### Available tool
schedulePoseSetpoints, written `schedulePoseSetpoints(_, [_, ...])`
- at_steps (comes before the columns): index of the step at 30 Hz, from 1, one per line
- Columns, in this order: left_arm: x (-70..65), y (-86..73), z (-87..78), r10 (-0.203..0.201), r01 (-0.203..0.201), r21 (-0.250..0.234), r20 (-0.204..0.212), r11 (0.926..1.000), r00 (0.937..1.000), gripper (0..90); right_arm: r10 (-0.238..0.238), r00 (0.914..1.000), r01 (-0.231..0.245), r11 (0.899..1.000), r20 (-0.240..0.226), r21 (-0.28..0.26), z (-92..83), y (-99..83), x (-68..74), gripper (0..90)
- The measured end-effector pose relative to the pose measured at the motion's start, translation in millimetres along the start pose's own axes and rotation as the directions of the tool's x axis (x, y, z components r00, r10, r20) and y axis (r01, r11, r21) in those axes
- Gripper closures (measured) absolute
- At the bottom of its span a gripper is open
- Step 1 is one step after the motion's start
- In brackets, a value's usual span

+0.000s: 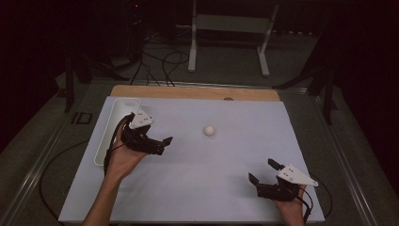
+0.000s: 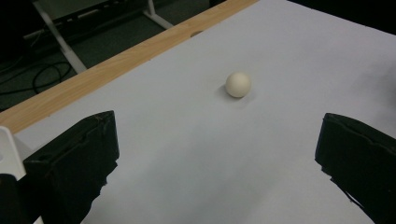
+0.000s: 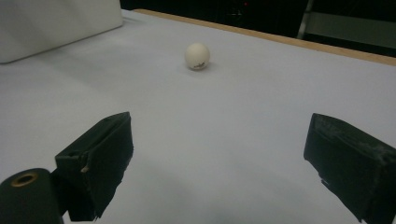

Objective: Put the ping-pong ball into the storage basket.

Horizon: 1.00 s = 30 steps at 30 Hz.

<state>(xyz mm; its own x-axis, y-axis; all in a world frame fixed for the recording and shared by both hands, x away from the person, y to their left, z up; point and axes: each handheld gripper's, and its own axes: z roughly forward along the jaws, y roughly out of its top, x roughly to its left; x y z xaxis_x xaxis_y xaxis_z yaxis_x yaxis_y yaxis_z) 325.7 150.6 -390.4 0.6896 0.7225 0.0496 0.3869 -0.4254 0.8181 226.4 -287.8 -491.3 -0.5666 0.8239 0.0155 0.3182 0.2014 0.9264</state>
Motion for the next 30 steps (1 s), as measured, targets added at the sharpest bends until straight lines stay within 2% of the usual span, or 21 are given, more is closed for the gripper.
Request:
schedulePoseSetpoints(13, [2.1, 6.0, 13.6, -0.003, 0.003, 0.011, 0.011, 0.9999, 0.9999, 0.3, 0.004, 1.0000, -0.004, 1.000, 0.005, 0.002, -0.8, 0.0, -1.1, 7.7])
schedulePoseSetpoints(30, [2.6, 19.9, 19.2, 0.028, -0.029, 0.029, 0.021, 0.9992, 0.9994, 0.3, 0.002, 1.0000, -0.002, 1.000, 0.007, 0.002, -1.0, 0.0, -1.1, 7.7])
